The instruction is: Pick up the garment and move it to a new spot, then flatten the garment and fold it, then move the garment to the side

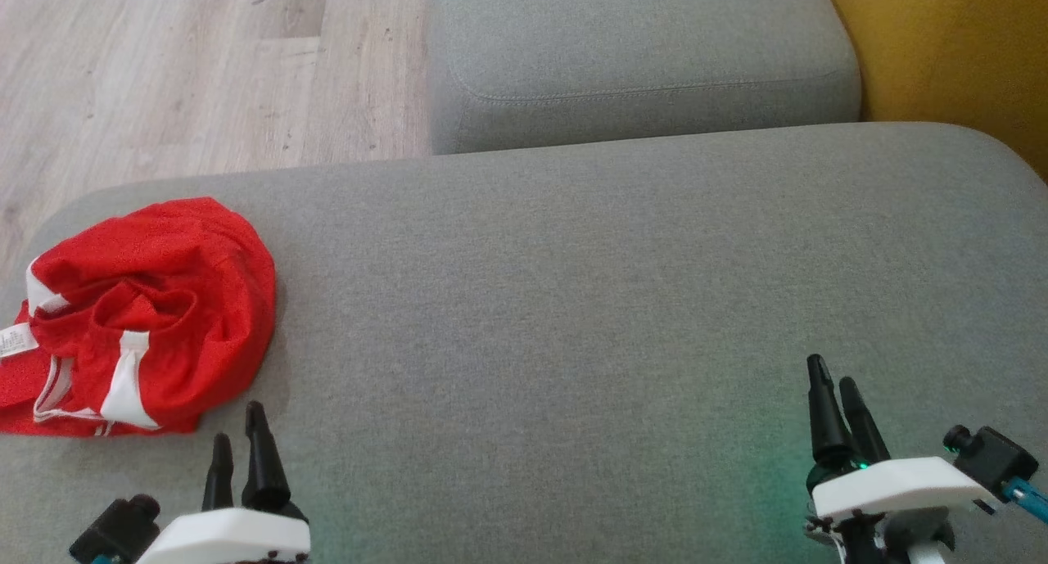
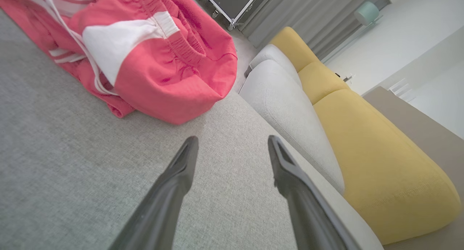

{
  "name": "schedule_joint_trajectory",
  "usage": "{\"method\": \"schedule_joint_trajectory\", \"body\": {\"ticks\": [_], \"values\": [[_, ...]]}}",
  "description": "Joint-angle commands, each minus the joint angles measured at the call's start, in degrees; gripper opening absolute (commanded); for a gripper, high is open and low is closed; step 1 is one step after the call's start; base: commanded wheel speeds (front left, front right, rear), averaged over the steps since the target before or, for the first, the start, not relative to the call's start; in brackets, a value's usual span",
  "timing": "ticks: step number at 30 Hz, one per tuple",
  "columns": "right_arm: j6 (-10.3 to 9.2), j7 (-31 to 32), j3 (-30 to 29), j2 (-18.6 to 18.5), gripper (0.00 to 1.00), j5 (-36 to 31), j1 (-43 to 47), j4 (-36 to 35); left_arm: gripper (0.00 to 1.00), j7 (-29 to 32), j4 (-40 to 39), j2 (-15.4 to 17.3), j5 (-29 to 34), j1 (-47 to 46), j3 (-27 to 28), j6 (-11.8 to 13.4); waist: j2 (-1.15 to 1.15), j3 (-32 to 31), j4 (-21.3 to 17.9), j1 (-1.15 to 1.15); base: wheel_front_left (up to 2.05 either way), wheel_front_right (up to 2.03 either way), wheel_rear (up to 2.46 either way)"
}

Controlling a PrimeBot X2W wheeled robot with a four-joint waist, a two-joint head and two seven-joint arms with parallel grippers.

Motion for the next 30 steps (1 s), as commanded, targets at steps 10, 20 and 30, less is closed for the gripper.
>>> {"method": "schedule_joint_trajectory", "body": {"ticks": [10,20,30], "values": [[-0.02,-2.7,3.0,-0.4,1.0,-10.7,-0.9,-3.4,1.0,-2.6,-3.2,0.5,10.1,-0.7,-0.5,1.5,0.0,-0.7,0.1,0.0,0.0,0.0,0.0],[-0.03,-4.3,4.6,-0.4,1.0,-17.6,-0.6,-4.0,1.0,-4.2,-3.3,0.5,16.7,-0.2,-1.0,3.1,0.0,-1.1,0.2,0.0,0.0,0.0,0.0],[-0.03,-5.9,6.8,-0.5,1.0,-25.1,-0.6,-4.4,1.0,-5.8,-3.8,0.8,24.3,0.2,-2.3,4.1,0.0,-1.1,0.4,0.0,0.0,0.0,0.0]]}}
